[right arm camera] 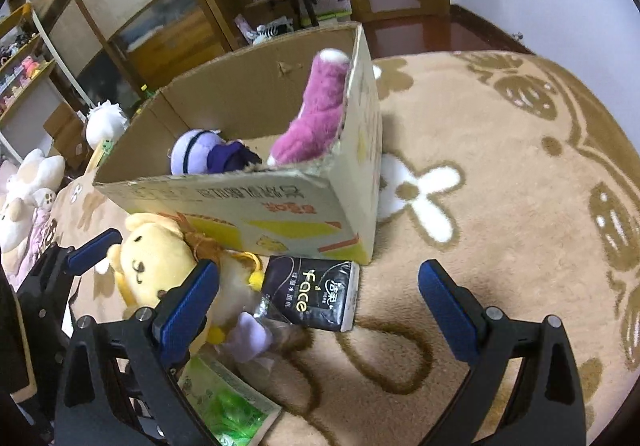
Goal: Organize soft objects
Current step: 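Grasp the yellow dog plush with the left gripper while the right grasps the black tissue pack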
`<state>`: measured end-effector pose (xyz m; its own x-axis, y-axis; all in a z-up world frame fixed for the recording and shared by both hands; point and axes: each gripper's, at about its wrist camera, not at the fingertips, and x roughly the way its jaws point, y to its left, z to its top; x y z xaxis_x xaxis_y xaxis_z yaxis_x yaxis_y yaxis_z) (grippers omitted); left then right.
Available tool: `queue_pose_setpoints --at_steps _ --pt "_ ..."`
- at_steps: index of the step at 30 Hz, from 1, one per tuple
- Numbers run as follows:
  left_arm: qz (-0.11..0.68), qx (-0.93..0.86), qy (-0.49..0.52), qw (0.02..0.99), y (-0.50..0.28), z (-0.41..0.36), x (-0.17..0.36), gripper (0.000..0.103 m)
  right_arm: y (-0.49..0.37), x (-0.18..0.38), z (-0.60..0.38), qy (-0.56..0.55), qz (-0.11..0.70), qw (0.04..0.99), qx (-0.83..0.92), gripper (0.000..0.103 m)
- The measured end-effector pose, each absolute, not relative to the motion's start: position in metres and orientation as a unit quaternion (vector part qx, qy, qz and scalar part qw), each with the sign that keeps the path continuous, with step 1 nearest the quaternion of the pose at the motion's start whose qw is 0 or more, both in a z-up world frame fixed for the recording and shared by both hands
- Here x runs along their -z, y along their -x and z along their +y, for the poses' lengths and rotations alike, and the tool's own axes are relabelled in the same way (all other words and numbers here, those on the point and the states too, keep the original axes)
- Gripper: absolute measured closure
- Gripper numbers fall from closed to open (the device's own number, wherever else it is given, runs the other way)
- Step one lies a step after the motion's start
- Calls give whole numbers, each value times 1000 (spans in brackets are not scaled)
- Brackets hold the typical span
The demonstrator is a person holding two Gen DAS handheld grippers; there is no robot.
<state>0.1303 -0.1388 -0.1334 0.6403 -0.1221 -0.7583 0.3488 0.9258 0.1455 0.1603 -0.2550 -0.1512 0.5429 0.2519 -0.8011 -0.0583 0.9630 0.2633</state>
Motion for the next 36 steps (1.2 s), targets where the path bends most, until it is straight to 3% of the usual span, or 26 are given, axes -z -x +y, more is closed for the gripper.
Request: queue_pose_setpoints --at_steps 28,36 --pt "442 131 -126 879 -140 -130 156 4 -193 199 -234 -68 525 846 -66 0" --pt "441 132 -127 879 -139 -130 154 6 -195 196 -225 -54 536 841 -46 9"
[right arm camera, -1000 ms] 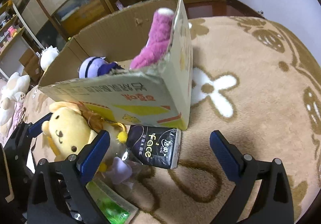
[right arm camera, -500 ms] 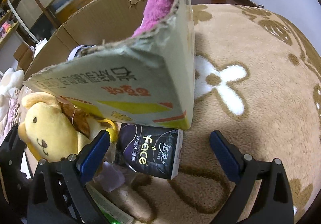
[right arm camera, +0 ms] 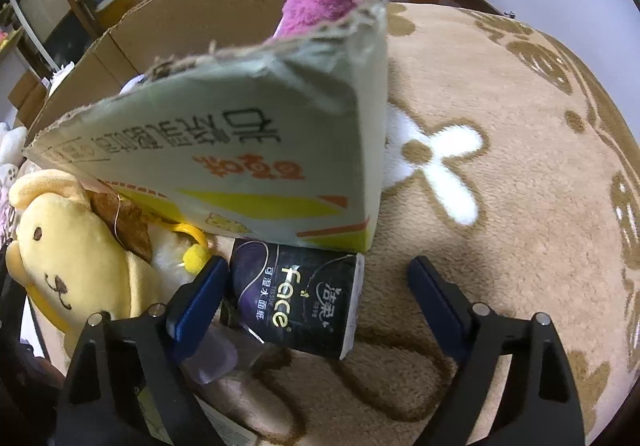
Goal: Organize soft objects
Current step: 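Grasp the yellow dog plush with the left gripper while the right grasps the black tissue pack, then lift the yellow dog with the left gripper while the right carries the tissue pack over the box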
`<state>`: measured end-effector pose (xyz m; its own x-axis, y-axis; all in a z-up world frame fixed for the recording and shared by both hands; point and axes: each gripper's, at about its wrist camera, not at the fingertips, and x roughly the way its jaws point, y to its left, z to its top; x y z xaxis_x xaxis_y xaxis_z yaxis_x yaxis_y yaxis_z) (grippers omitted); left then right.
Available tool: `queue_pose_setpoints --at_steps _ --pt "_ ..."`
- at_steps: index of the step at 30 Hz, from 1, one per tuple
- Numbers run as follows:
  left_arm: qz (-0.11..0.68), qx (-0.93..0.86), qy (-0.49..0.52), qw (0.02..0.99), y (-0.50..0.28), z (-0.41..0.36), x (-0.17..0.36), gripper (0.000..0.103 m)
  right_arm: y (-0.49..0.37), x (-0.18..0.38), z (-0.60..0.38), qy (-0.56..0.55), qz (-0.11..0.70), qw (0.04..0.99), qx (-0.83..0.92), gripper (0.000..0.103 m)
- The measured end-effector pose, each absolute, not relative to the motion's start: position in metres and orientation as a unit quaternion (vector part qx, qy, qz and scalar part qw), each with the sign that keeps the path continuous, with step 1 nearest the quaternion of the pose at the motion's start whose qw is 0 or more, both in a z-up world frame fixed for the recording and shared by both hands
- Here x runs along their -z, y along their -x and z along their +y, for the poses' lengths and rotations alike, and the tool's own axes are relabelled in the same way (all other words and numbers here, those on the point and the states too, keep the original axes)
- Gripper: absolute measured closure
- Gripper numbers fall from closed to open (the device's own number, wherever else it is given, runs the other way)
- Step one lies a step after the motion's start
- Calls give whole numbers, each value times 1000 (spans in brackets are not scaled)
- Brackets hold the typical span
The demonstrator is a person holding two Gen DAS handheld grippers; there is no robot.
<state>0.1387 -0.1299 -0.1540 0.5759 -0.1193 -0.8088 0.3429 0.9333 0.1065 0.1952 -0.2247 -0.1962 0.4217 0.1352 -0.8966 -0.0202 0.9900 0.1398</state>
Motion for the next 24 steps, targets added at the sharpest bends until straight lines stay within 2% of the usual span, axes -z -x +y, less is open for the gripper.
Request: queue_pose_setpoints --at_steps 4,12,24 --pt "439 134 -127 879 -135 -130 152 10 -197 190 -223 -51 543 837 -41 12" --pt "437 139 -92 884 -136 -119 144 21 -195 177 -210 -50 551 832 -42 27" --pt "430 129 -58 892 -132 -104 132 25 -188 173 -194 -37 550 833 -44 28"
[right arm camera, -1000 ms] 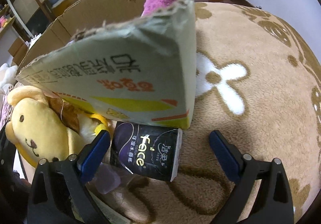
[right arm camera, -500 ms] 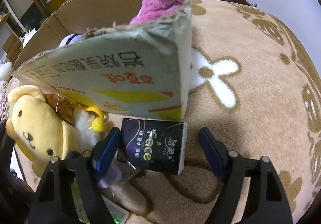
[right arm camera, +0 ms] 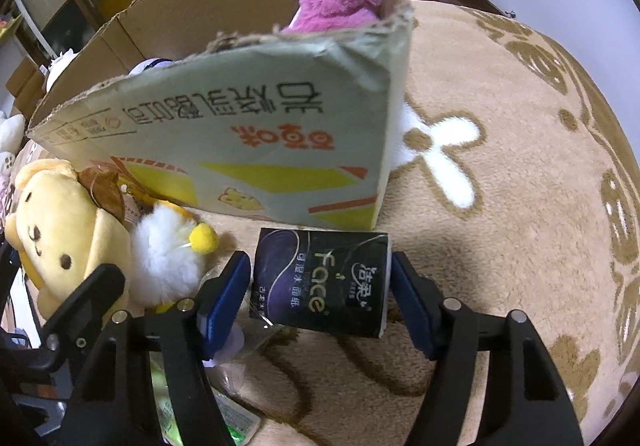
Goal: Organize soft objects
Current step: 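Lift the yellow dog with the left gripper while the right carries the tissue pack over the box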
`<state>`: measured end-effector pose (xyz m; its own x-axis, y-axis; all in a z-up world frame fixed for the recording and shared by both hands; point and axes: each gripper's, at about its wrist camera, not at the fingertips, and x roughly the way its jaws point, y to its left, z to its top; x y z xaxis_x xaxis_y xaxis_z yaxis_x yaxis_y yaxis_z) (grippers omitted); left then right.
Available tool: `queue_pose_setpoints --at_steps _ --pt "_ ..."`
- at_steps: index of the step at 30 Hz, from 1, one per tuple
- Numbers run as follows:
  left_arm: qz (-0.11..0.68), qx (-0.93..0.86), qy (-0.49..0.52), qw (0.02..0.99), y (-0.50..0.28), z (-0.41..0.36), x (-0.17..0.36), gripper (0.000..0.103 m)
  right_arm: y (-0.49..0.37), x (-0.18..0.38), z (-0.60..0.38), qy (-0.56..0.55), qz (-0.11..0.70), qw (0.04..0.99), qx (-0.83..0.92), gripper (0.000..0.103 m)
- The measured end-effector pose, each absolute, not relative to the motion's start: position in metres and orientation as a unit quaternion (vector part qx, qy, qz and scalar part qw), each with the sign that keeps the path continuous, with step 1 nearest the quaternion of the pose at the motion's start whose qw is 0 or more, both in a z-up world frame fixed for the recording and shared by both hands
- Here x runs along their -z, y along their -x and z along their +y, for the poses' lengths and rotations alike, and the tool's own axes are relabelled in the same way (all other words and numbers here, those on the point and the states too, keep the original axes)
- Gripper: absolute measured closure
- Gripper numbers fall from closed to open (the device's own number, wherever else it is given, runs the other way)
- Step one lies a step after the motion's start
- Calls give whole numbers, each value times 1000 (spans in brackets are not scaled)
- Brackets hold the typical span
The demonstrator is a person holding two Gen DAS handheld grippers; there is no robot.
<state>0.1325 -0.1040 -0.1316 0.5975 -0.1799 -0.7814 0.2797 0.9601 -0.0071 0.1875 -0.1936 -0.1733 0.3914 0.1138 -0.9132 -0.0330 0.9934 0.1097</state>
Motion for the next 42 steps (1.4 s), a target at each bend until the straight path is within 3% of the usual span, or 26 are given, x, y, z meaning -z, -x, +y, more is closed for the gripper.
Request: queue_pose_setpoints --at_steps 6,24,42 --pt "423 118 -44 897 -129 -93 125 25 -191 174 -187 -16 555 831 -37 33" --pt "392 93 -14 915 -116 -69 102 25 -161 141 -216 -70 505 858 -61 34" --pt "298 58 -30 952 -83 -51 47 25 -110 79 -241 -74 368 923 -81 34"
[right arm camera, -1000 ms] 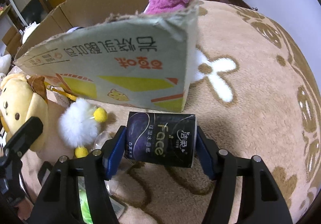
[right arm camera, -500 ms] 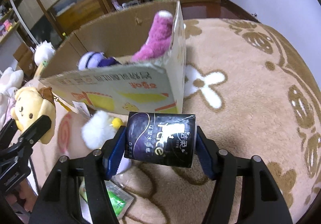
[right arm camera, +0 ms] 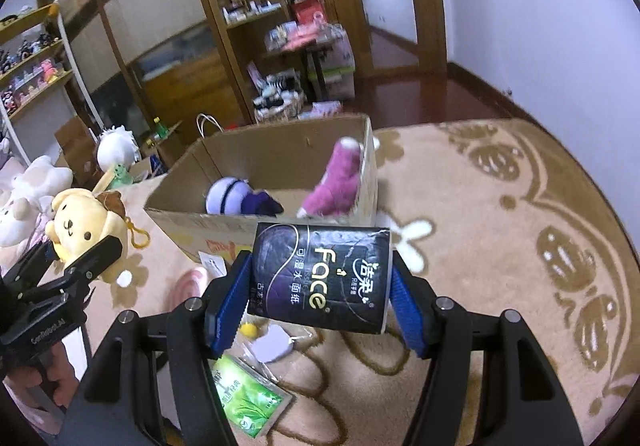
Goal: Organize soft objects
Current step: 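Lift the yellow dog with the left gripper while the right carries the tissue pack over the box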
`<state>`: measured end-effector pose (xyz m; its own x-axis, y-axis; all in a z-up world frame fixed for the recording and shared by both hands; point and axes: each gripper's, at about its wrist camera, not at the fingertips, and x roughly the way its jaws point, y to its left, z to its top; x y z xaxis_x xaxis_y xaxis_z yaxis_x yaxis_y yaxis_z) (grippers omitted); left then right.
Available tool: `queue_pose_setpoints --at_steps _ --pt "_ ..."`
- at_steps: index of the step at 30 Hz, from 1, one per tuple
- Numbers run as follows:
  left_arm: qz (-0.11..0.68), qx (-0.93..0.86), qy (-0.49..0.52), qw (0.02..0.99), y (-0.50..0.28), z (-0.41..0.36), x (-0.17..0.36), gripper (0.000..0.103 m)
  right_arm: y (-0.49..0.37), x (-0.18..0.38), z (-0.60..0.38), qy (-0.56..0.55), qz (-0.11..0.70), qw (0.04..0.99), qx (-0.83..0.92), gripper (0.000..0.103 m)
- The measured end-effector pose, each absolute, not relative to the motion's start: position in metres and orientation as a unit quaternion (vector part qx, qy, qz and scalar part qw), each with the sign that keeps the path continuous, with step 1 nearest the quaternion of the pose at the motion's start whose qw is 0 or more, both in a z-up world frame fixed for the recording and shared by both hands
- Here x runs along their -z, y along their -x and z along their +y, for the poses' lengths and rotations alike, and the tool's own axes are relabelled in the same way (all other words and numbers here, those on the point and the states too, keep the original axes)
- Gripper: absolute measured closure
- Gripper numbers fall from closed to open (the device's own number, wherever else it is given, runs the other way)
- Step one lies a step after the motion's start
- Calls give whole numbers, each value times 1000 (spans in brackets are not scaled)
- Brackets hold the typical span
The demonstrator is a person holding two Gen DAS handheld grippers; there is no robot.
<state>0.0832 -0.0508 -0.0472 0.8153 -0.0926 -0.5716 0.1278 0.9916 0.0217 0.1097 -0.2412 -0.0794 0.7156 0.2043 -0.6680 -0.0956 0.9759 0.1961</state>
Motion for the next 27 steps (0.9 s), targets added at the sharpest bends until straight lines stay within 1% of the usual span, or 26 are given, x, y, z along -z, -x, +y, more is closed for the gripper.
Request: queue_pose_setpoints --at_steps 10,20,27 --pt "245 50 -30 968 -86 -39 24 25 -101 55 -237 -56 315 943 -88 34" --pt "219 60 -35 973 -100 -44 19 25 -117 50 -234 -48 292 951 -89 34" --pt "208 54 -47 976 -117 -51 25 25 -130 55 -228 -41 292 951 -89 34"
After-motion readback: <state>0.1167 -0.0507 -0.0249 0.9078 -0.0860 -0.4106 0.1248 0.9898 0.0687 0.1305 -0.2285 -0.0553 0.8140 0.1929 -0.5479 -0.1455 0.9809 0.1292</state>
